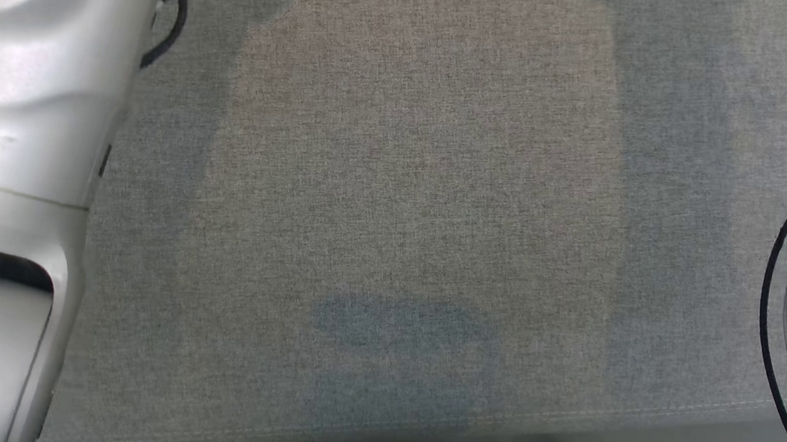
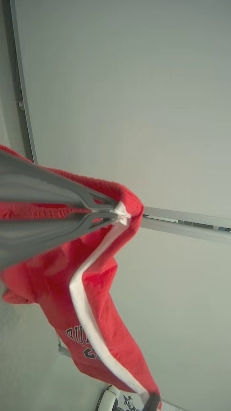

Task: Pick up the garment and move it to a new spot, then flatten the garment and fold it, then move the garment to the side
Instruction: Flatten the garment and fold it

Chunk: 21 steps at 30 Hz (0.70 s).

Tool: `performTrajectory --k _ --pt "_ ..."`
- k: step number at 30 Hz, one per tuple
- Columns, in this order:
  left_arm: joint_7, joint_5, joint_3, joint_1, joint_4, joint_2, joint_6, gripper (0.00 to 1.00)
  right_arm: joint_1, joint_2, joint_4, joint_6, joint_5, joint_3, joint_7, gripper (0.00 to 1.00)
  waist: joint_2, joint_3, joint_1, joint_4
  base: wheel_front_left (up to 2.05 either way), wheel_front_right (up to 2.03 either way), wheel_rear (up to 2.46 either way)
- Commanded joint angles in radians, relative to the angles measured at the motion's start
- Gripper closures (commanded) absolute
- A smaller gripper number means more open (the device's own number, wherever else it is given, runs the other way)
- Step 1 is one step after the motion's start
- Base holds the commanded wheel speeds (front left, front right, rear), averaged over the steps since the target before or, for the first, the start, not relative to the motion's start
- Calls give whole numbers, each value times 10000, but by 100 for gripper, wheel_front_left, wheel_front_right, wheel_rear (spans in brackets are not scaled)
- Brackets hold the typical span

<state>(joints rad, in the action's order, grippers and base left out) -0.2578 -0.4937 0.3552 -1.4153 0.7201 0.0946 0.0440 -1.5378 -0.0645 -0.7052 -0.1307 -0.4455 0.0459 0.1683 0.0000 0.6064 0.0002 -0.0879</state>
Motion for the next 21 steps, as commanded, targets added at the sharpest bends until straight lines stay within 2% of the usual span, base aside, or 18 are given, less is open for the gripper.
performTrajectory --k 1,2,8,13,21 --pt "-69 98 48 323 116 -13 86 100 318 -123 76 0 -227 200 -157 100 0 128 -2 46 0 0 0" --pt "-83 178 202 534 269 -32 231 100 675 -324 277 0 -533 498 -482 100 0 102 -2 55 0 0 0" --pt "-75 146 303 1432 361 5 460 100 2092 -1021 1331 -2 -1764 1120 -1830 100 0 -332 -2 195 0 0 0" --pt "-76 231 552 2469 337 130 565 100 3621 -1710 2445 0 -2251 1500 -2708 100 0 -1092 -2 368 0 0 0" --pt "-70 16 283 4576 -168 224 195 100 5751 -2171 3370 -2 -2520 1731 -3522 100 0 -2432 -2 569 0 0 0"
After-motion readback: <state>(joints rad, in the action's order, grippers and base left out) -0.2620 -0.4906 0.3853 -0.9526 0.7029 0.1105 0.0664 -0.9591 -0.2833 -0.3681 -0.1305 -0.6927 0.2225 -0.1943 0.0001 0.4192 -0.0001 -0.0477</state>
